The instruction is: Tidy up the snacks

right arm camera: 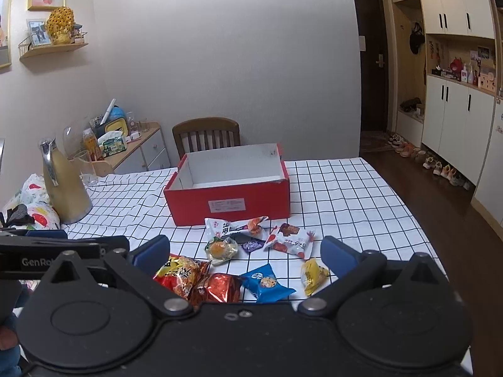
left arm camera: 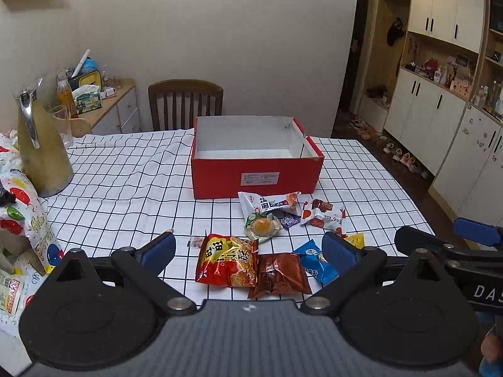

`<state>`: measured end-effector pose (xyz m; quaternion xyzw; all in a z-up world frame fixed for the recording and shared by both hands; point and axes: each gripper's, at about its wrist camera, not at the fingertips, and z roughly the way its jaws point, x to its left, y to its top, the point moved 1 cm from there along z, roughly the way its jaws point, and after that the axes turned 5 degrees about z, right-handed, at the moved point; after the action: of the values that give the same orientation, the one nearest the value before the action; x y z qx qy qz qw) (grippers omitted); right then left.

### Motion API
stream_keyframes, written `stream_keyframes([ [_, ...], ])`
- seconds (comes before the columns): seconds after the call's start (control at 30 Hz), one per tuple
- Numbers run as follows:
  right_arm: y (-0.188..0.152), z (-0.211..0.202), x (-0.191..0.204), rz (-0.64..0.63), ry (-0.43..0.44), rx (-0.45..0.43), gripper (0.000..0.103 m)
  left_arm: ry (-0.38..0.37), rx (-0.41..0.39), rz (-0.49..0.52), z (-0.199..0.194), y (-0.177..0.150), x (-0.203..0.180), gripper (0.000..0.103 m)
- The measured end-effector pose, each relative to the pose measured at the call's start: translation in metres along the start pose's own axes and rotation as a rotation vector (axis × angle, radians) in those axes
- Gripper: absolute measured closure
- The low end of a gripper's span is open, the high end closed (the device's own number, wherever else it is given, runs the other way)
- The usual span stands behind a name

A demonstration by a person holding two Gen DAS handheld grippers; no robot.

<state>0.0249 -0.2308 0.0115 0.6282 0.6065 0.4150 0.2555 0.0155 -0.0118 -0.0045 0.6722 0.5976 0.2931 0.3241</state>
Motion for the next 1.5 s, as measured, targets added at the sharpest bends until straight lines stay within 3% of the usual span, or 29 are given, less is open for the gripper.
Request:
stream_keyframes([
  [0.43,-0.0004,0.005,-0.0074,0.055,-0.025,0.008,0.001,-0.003,-0.023,0.007,-0.0009,0.0007,0.0005,0.003],
  [1.5,0.0043,0.0071,-0.0034,0.031,-0.021,-0.024,0.002,0.004,-0.023,-0.007,0.0038,0.0043,0.0046,0.003],
])
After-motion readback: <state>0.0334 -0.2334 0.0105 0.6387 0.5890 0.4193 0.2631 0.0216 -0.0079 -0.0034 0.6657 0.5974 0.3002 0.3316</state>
